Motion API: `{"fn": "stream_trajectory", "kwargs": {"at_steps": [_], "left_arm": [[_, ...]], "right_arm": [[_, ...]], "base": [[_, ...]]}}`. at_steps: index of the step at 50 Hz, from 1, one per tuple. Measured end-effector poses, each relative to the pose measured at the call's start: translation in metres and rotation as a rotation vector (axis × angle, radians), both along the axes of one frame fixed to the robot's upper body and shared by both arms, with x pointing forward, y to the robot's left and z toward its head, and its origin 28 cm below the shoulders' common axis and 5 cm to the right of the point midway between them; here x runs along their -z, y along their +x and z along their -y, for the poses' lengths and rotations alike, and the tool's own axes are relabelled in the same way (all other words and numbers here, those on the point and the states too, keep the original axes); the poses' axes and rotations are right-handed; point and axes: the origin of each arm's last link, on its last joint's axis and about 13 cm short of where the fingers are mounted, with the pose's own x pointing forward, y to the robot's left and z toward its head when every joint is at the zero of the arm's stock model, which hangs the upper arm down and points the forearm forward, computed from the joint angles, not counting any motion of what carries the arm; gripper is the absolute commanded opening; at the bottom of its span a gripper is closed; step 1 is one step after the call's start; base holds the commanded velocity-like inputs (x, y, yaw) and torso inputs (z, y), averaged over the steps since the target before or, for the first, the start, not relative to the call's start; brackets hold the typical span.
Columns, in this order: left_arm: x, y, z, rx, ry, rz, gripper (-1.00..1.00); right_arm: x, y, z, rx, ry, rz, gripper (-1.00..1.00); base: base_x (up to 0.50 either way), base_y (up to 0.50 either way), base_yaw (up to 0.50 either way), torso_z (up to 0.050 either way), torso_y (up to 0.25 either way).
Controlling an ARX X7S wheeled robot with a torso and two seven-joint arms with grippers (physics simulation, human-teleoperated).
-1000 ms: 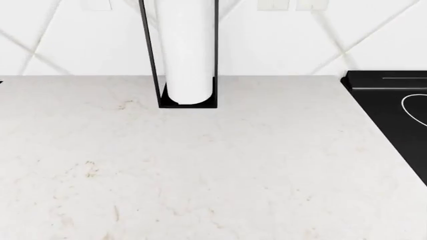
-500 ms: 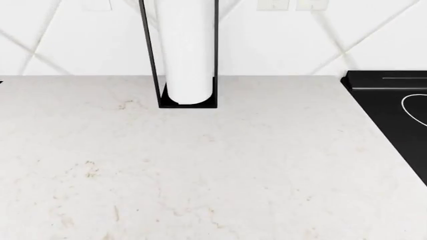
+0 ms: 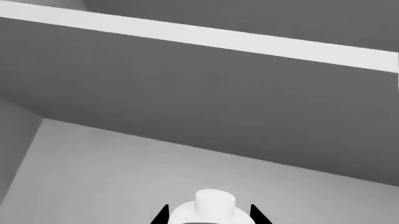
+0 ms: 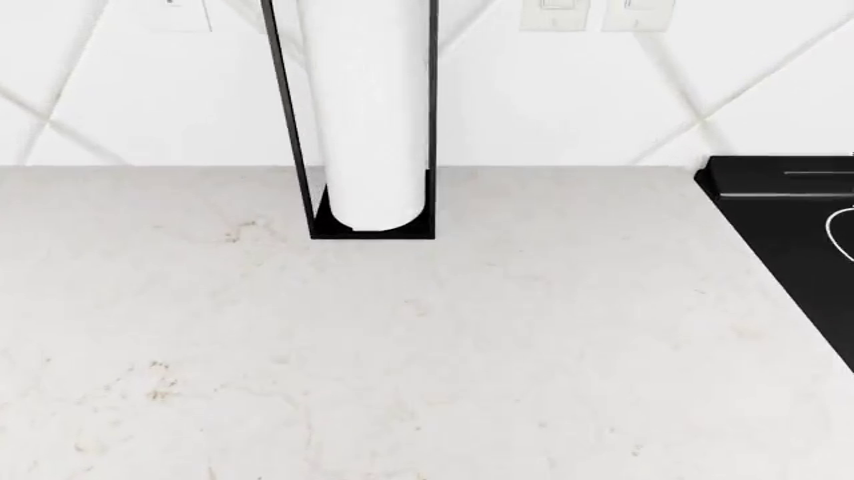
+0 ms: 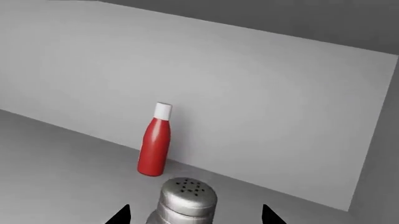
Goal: Pick and place the shaker into the drawer. Then close the cabinet.
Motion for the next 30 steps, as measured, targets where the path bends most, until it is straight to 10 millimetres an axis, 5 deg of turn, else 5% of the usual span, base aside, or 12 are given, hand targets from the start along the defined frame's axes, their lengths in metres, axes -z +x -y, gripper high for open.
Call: {"fn": "stream_trajectory", "kwargs": {"at_steps": [7,8,20,30], "left_arm": [[0.002,0.003,-0.001,0.000,-0.006,-0.005,-1.00],[0.002,0.004,-0.001,0.000,-0.006,-0.005,-1.00],[0.004,0.006,-0.001,-0.001,-0.003,-0.010,-1.00],[0.000,0.000,0.001,0.032,-0.008,0.013,-1.00]], "right_arm": [[0.002,0.001,0.002,-0.008,0.001,-0.011,1.00],[0.002,0.001,0.002,-0.011,0.000,-0.011,-1.00],[-0.003,-0.002,0.003,-0.042,-0.027,0.024,-1.00],[-0.024,-0.023,-0.006,-0.020,-0.108,0.238,-1.00]], "base": [[0.43,0.00,0.00,0.000,0.002],[0.00,0.00,0.00,0.000,0.000],[0.00,0.00,0.00,0.000,0.001],[0.00,0.00,0.00,0.000,0.000]]}}
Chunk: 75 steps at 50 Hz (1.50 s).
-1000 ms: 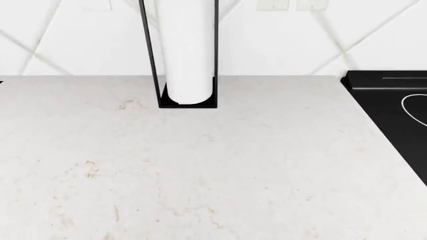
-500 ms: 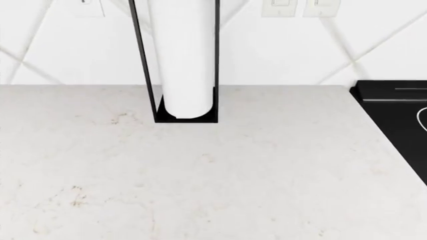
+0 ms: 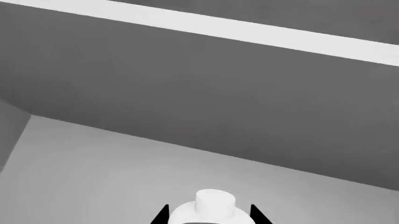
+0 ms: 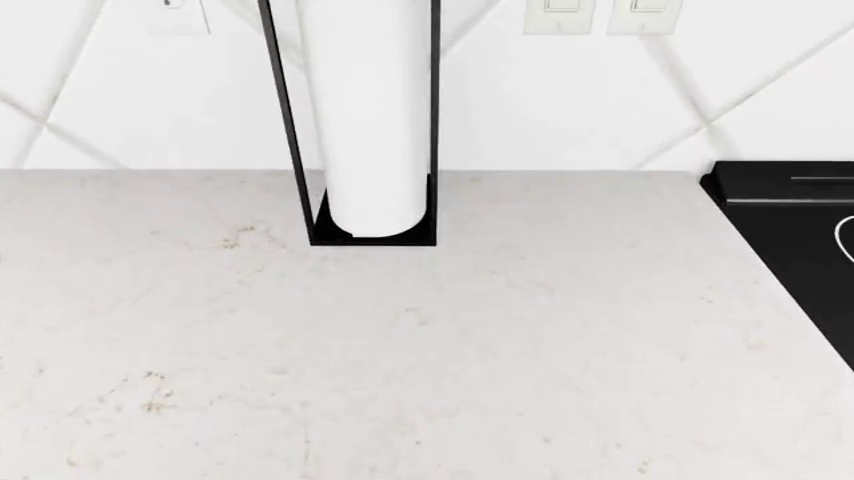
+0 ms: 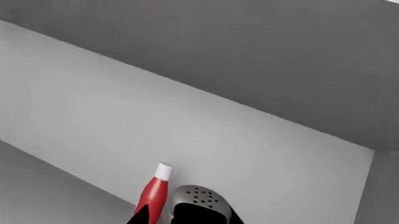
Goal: Pick and place the shaker into the drawer. Then close the cabinet.
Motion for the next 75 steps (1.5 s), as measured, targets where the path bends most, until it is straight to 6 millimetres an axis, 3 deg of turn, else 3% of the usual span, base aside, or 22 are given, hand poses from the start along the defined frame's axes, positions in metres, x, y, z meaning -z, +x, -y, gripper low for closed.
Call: {"fn": "stream_trajectory", "kwargs": {"at_steps": [16,45,51,55,61,75], "left_arm": [[-0.002,-0.005,0.004,0.038,0.006,0.010,-1.00],[0.009,0.010,0.013,0.080,0.039,-0.035,-1.00],[0.015,0.016,0.015,0.098,0.053,-0.054,-1.00],[0.044,0.035,0.007,0.111,0.006,-0.131,-1.00],[0.109,0.047,0.003,0.150,0.017,-0.174,-1.00],[0.261,0.015,-0.002,0.218,0.153,-0.293,-1.00]], "right_arm": [[-0.015,-0.022,-0.013,-0.012,-0.083,0.161,-1.00],[-0.013,-0.016,-0.014,-0.032,-0.099,0.134,-1.00],[-0.011,-0.012,-0.014,-0.039,-0.091,0.114,-1.00],[0.007,-0.001,-0.013,-0.040,-0.078,0.067,-1.00],[0.060,0.013,-0.015,-0.037,-0.035,-0.006,-1.00],[0.195,0.012,-0.024,-0.045,0.082,-0.156,-1.00]], "base": [[-0.34,0.00,0.00,0.000,0.001],[-0.50,0.00,0.00,0.000,0.000],[0.00,0.00,0.00,0.000,0.000],[0.00,0.00,0.00,0.000,0.000],[0.00,0.00,0.00,0.000,0.000],[0.00,0.00,0.00,0.000,0.000]]}}
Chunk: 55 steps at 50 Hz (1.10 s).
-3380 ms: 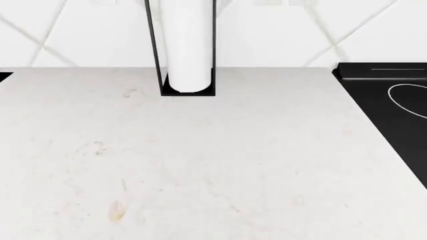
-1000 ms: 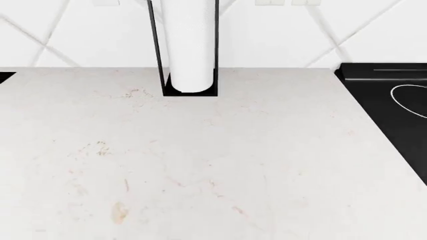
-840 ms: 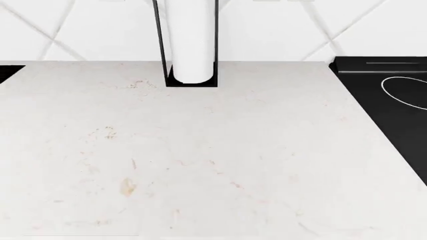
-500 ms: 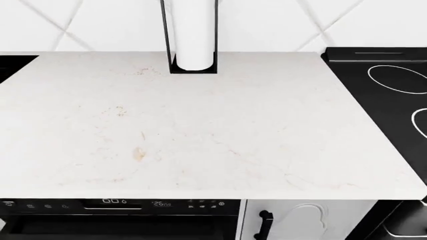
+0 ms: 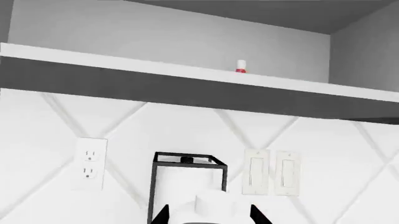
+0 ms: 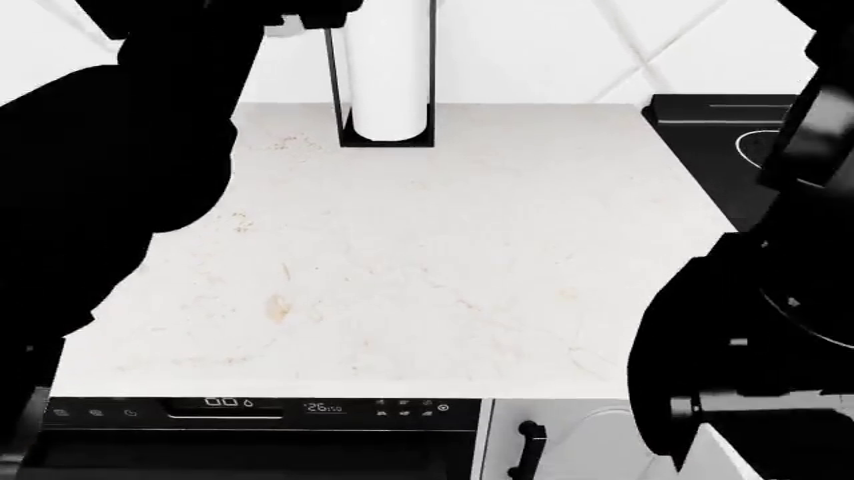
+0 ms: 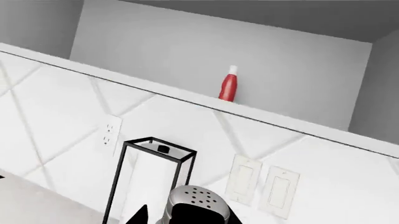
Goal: Pick and place the shaker into the drawer. Then close the cabinet.
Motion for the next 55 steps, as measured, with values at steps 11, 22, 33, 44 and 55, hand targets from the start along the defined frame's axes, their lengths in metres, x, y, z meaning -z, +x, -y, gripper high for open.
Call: {"fn": "stream_trajectory", "kwargs": {"at_steps": [11,22,33,44,55], "left_arm": [[0.070,-0.030,-0.005,0.037,0.092,-0.073,-1.00],[0.105,-0.046,-0.010,0.059,0.125,-0.136,-1.00],[0.121,-0.059,-0.017,0.084,0.152,-0.166,-1.00],[0.128,-0.072,-0.025,0.108,0.179,-0.177,-1.00],[0.134,-0.082,-0.028,0.128,0.185,-0.191,-1.00]], "right_arm": [[0.070,-0.012,-0.004,-0.018,0.079,-0.082,-1.00],[0.102,-0.022,-0.005,-0.039,0.107,-0.132,-1.00],[0.113,-0.036,-0.002,-0.078,0.033,-0.180,-1.00],[0.130,-0.052,0.001,-0.109,-0.062,-0.240,-1.00],[0.140,-0.062,0.000,-0.130,-0.087,-0.254,-1.00]], "base": [[0.00,0.00,0.00,0.000,0.000],[0.00,0.00,0.00,0.000,0.000],[0.00,0.00,0.00,0.000,0.000],[-0.02,-0.06,0.00,0.000,0.000],[-0.22,-0.50,0.00,0.000,0.001]]}}
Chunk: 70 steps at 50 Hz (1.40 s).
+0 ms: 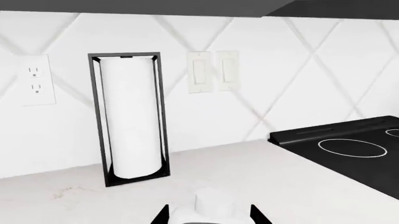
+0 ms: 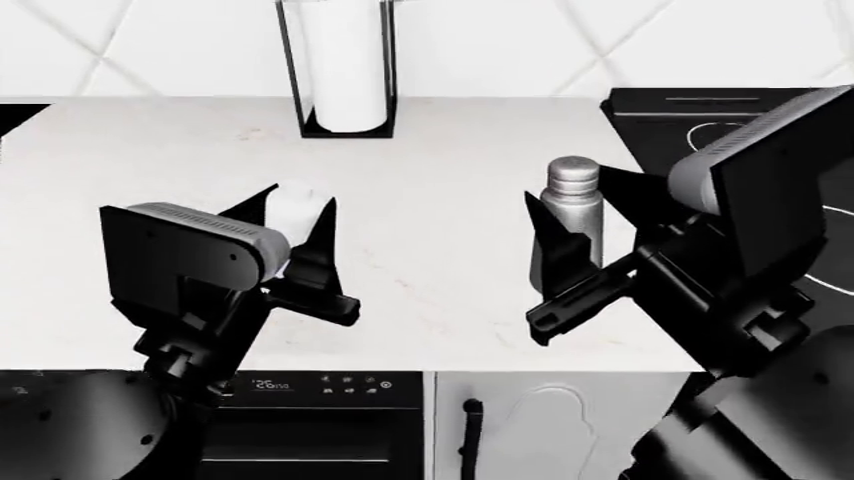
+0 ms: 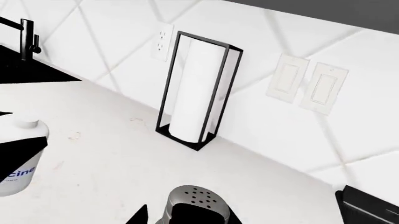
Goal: Pick and place the shaker into the drawer. Then close the cabinet.
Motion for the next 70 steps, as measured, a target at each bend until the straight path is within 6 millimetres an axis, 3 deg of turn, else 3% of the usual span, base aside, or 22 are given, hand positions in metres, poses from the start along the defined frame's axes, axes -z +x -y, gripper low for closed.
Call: {"fn": "stream_trajectory", "kwargs": {"at_steps": [20,70], "left_arm": [[0.008,-0.008,-0.001,0.021,0.004,-0.024,-1.00],[0.017,-0.019,0.003,0.067,-0.008,-0.048,-1.00]], "right_arm": [[0.009,-0.008,-0.001,-0.014,0.010,-0.007,-1.00],[0.016,-0.014,-0.004,-0.010,0.017,-0.012,-1.00]], "base": [[-0.19,-0.50,0.00,0.000,0.000],[0.00,-0.50,0.00,0.000,0.000]]}}
